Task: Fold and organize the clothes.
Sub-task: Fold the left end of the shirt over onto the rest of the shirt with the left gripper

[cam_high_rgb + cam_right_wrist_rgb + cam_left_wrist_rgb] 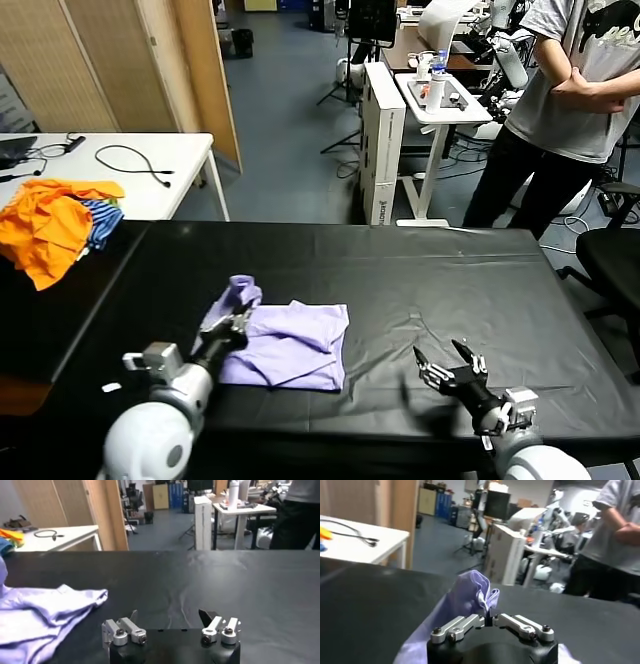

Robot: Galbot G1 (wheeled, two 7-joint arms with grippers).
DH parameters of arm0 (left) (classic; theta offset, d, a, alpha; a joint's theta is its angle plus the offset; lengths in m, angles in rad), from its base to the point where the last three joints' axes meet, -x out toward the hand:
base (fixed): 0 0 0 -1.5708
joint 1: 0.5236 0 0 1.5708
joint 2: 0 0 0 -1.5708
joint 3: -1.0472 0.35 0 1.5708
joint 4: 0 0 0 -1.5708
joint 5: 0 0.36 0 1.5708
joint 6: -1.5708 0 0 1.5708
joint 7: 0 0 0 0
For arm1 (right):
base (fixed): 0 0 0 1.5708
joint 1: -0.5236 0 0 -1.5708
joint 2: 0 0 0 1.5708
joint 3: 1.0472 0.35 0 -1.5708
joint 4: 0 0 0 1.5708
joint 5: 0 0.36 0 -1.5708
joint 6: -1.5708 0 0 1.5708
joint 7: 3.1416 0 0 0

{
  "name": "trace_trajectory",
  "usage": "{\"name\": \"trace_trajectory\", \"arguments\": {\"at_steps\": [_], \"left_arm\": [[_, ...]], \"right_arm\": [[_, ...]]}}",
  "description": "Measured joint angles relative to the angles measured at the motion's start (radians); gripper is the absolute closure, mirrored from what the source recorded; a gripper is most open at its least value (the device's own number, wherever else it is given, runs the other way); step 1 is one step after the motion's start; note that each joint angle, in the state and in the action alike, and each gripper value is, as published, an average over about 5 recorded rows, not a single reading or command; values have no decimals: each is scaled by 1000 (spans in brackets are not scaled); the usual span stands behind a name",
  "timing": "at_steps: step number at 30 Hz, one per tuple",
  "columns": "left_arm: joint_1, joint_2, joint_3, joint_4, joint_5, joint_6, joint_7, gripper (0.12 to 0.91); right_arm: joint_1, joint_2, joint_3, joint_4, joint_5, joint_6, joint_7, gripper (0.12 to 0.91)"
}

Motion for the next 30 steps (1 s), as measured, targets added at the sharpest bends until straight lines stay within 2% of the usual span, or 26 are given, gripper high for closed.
{"name": "trace_trajectory", "arguments": {"at_steps": [14,30], "left_arm": [[-18,-106,99,43,74,-15,3,848],[-5,-158,144,120,202,-66,43,845]], "right_arm": [[0,8,-21,-8,-8,-3,3,118],[3,15,-35,-3,-15,-3,2,118]]}}
